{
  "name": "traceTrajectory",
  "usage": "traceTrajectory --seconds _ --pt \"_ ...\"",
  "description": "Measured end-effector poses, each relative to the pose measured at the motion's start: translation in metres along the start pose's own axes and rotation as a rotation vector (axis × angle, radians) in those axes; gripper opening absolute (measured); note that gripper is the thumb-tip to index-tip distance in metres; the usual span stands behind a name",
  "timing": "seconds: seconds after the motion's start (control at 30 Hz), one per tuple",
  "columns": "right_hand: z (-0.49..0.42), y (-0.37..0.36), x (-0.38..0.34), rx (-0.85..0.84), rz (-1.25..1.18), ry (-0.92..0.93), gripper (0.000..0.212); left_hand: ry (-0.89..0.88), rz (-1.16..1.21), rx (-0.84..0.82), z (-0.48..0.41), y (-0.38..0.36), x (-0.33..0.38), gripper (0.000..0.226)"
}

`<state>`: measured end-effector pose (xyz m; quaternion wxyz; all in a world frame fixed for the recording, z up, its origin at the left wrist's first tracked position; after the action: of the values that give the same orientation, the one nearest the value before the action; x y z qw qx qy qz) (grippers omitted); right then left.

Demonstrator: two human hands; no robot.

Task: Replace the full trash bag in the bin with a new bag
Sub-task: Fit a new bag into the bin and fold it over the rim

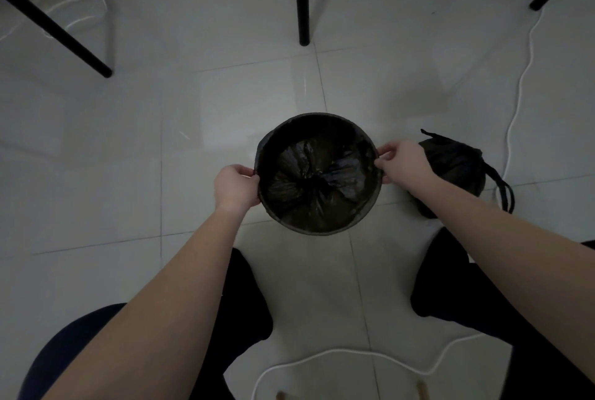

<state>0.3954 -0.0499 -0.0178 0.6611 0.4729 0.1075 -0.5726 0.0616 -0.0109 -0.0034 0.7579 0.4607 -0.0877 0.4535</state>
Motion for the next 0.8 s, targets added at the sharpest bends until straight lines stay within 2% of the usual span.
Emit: traceTrajectory --seconds 0.23,0.37,0.47,0.57,0.7,0.73,0.8 --pt "-0.021 -0.004 -0.001 0.018 0.048 0.102 0.021 0.082 0.138 -0.050 -0.007 -0.004 0.003 0.009" --pt "-0.024 0.001 -0.015 0.089 -0.080 0.075 0.035 0.196 0.153 -0.232 0.000 -0.001 0.004 0.005" --pt "-0.017 0.007 -0.021 0.082 -0.003 -0.025 0.046 0.234 0.074 -0.336 0.002 0.008 0.004 0.022" --pt "-0.002 0.004 -0.019 -0.066 -0.013 -0.162 0.033 0.152 0.063 -0.265 0.001 0.014 0.003 0.030" --pt "0.012 0.001 -0.014 -0.032 -0.042 -0.121 0.003 0.099 0.152 -0.278 0.008 0.005 0.008 0.027" --pt "0.013 0.003 -0.013 -0.046 -0.012 -0.138 0.006 0.079 0.167 -0.240 0.008 0.003 0.009 0.029" --pt "0.013 0.008 -0.015 -0.183 0.056 -0.237 0.012 0.033 0.241 -0.151 0.004 0.002 0.011 0.038"
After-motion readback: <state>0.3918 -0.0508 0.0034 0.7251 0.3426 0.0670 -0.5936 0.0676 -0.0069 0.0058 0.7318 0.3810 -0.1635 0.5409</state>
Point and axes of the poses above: each hand's wrist, its own z-axis away from the middle knuckle, its own y-axis out of the back of the hand, x = y × z, the point moved 1 cm from there along -z, towards the middle knuckle, and after that the axes turned 4 degrees about -z, right-handed, at the moved point
